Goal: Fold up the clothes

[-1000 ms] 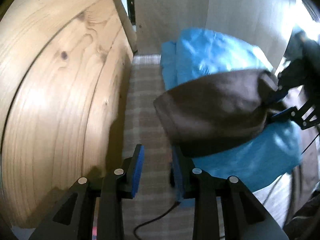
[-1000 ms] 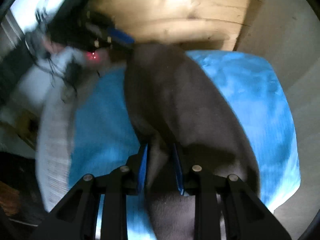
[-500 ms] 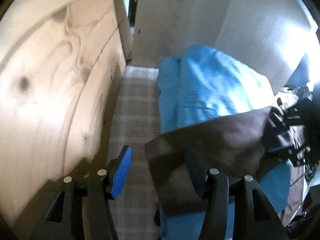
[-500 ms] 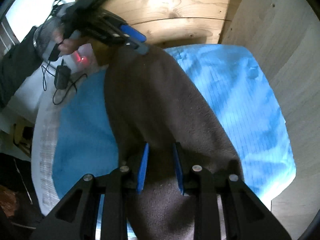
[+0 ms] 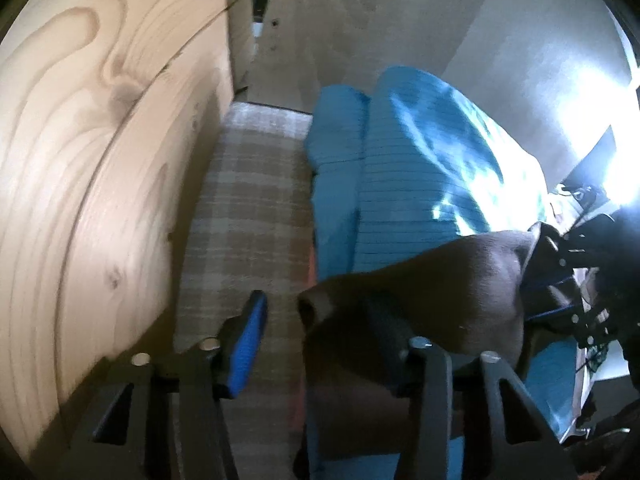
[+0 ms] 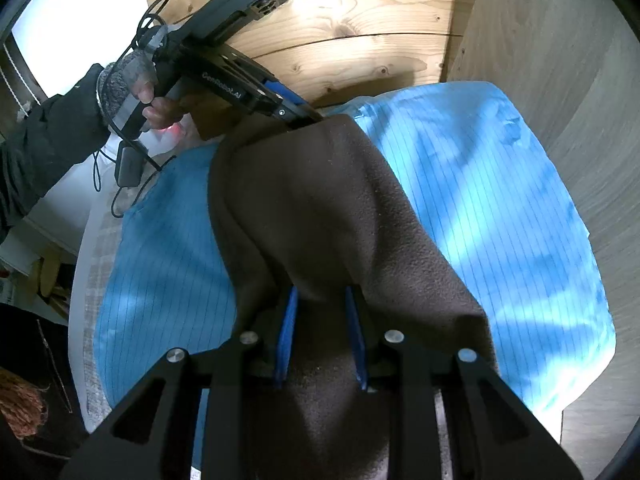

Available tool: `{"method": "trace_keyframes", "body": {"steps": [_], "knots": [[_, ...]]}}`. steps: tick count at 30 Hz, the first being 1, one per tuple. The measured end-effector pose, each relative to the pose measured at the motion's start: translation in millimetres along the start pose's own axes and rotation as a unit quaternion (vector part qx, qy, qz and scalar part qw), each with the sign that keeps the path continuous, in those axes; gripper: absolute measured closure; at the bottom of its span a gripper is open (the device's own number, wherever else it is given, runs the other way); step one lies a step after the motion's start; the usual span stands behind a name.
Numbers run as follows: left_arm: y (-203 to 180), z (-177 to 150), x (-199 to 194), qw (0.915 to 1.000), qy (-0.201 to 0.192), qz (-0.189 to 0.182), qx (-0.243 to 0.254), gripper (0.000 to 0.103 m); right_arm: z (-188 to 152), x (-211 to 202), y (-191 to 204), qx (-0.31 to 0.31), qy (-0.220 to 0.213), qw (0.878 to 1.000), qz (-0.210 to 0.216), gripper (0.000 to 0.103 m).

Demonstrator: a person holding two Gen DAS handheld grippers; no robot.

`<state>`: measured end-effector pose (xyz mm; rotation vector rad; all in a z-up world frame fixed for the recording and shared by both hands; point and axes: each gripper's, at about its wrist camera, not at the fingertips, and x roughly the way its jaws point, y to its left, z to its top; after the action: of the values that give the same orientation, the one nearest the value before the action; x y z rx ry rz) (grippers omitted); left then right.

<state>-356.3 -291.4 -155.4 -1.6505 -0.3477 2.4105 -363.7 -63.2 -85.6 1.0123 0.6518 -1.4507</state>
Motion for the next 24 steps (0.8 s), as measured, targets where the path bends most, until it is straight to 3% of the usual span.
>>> {"method": "trace_keyframes", "body": {"steps": [3,6,12,16,19,21,24], "knots": [[-6,-1,-3,0.9999,-0.003,-0.006,0.011,0.078,-5,-7,-2,0.000,0.000,1.000,-0.002,0.078],[-13,-4,-11,0.9994,-0.012,0.012,0.031,0.093,-5,-7,-2,-0.001,0.001,1.000,-0.006,0.078],[-12,-11,-59,0.9975,-0.059,0.028,0.027,0.096,-1,-14,-8,0.028,-0.011,1.000,0.005,0.078],[-25,-13,-117,0.9922,-0.113,0.034,0.039,0.099,-14,-67,-30,0.074,-0.069,0.995,-0.003,0.078],[-47,-14,-162,0.9850,-0.157,0.034,0.062,0.099,-43,-117,-60,0.124,-0.100,0.986,-0.054,0.078],[-63,-14,-186,0.9802,-0.177,0.039,0.081,0.099,-72,-140,-80,0.150,-0.087,0.979,-0.104,0.078],[-83,-12,-212,0.9756,-0.192,0.043,0.099,0.099,-112,-143,-95,0.164,-0.028,0.978,-0.122,0.078]]}}
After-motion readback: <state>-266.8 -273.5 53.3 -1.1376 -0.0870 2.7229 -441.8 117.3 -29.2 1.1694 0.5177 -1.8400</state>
